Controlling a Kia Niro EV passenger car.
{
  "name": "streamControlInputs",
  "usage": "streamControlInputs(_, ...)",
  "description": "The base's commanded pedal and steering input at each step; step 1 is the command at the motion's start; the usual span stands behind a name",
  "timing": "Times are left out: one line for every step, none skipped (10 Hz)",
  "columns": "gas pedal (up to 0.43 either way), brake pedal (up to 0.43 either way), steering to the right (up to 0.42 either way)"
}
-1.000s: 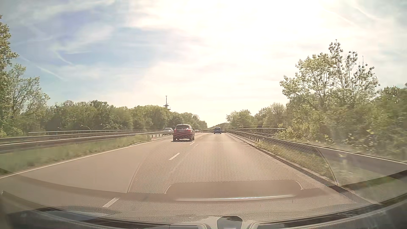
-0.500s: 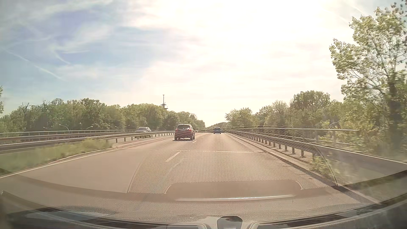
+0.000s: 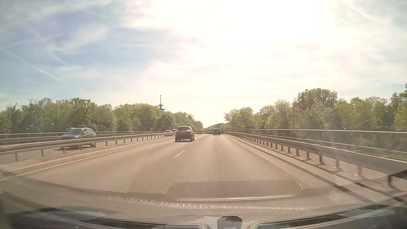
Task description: Follow the waypoints while adhering to traffic rules and regulations
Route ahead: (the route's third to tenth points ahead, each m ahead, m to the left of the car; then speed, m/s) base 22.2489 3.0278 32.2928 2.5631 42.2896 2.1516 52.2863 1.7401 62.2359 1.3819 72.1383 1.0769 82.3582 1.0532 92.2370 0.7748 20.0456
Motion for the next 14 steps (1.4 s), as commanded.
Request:
streamControlInputs(0.110, 0.000, 0.004)
streamControlInputs(0.098, 0.000, 0.004)
streamControlInputs(0.098, 0.000, 0.004)
streamControlInputs(0.098, 0.000, 0.004)
streamControlInputs(0.098, 0.000, 0.003)
streamControlInputs(0.098, 0.000, 0.003)
streamControlInputs(0.098, 0.000, 0.003)
streamControlInputs(0.098, 0.000, 0.004)
streamControlInputs(0.098, 0.000, 0.003)
streamControlInputs(0.098, 0.000, 0.003)
streamControlInputs(0.098, 0.000, 0.003)
streamControlInputs(0.098, 0.000, 0.003)
streamControlInputs(0.098, 0.000, 0.003)
streamControlInputs(0.098, 0.000, 0.003)
